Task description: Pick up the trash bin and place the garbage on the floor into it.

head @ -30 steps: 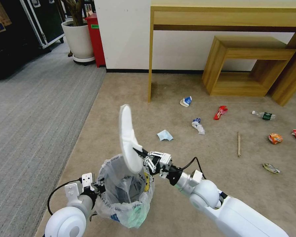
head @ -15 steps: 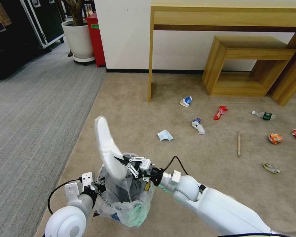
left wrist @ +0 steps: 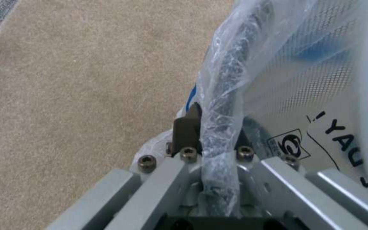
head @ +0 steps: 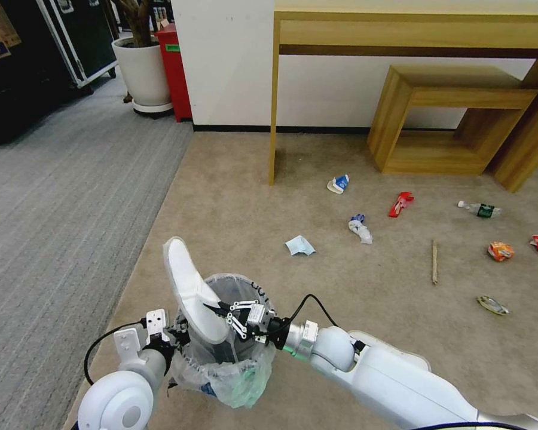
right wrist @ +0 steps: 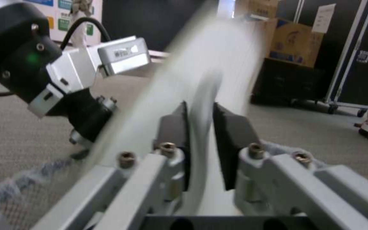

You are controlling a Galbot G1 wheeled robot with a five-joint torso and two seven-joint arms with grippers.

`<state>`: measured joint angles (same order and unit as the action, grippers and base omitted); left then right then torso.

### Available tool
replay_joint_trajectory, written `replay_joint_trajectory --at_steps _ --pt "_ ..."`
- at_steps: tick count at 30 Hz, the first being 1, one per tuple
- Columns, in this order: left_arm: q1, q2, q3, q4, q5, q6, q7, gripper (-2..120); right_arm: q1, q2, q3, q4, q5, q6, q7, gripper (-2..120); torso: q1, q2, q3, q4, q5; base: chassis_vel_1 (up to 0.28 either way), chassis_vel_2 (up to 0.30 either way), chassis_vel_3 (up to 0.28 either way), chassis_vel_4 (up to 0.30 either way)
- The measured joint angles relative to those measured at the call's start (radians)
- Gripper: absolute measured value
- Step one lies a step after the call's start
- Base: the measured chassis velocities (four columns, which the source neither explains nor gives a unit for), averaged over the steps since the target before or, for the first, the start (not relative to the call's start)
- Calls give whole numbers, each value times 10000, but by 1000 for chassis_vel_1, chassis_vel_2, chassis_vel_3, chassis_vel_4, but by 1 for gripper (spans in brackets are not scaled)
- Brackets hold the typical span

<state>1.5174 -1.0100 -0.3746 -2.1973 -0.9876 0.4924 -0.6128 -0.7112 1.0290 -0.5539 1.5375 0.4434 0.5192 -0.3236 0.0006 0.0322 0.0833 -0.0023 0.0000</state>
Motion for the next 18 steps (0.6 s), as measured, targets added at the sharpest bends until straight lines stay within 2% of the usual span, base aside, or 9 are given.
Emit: replay_joint_trajectory --at_steps 3,4,7,8,10,11,15,16,18 --pt "12 -2 -5 0 0 -11 -1 0 -25 -91 56 -12 -63 -14 0 33 0 0 0 0 0 0 0 0 0" --pt "12 -2 -5 0 0 -11 -1 0 -25 -91 56 -12 -63 -14 0 33 0 0 0 0 0 0 0 0 0" --pt "11 -4 -18 27 1 -21 -2 0 -137 -168 192 64 -94 -31 12 48 0 0 0 0 0 0 0 0 0" --pt "11 -4 -18 27 1 -21 -2 0 -137 -168 192 64 -94 -31 12 48 0 0 0 0 0 0 0 0 0" --pt "11 -21 -22 59 14 -33 -4 0 -332 -230 406 179 -106 -44 49 59 0 0 0 1 0 0 0 0 0" --pt "11 -21 -22 59 14 -33 -4 0 -332 -230 406 179 -106 -44 49 59 0 0 0 1 0 0 0 0 0" --pt "27 -62 -25 128 65 -45 -5 0 -1117 -510 1225 1091 340 -504 573 78 0 0 -1 0 0 0 0 0 0" --pt "27 -62 -25 128 65 -45 -5 0 -1117 -510 1225 1091 340 -504 573 78 0 0 -1 0 0 0 0 0 0" --pt "28 -66 -27 165 81 -50 -5 0 -1627 -723 1760 1866 844 -1043 1210 88 0 0 0 0 1 0 0 0 0"
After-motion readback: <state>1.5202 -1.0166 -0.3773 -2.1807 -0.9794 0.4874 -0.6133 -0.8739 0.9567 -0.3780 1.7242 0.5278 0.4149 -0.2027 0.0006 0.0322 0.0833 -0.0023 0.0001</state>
